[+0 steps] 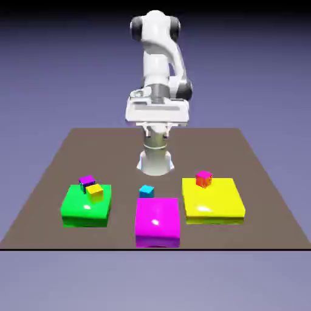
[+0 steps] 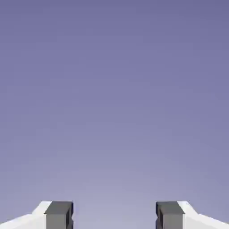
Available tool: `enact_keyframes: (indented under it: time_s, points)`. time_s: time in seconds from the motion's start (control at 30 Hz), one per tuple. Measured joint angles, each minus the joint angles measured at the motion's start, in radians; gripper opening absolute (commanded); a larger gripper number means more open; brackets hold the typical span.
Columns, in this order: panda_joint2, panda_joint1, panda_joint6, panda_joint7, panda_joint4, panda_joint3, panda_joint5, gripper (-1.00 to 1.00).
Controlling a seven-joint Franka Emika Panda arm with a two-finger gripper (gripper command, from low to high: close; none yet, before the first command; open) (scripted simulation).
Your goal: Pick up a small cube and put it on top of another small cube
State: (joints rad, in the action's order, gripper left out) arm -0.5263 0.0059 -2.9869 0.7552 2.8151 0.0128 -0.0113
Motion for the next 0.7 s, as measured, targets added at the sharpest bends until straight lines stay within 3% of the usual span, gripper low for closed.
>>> enact_keyframes:
  time_s: [0.43,0.5,0.7]
  points:
    - [0.471,-0.070,0.540,0.153,0.054,0.138,-0.122,0.00]
    - [0.482,-0.068,0.553,0.156,0.056,0.141,-0.125,0.00]
    - [0.699,-0.108,0.334,0.062,0.064,0.048,-0.259,0.00]
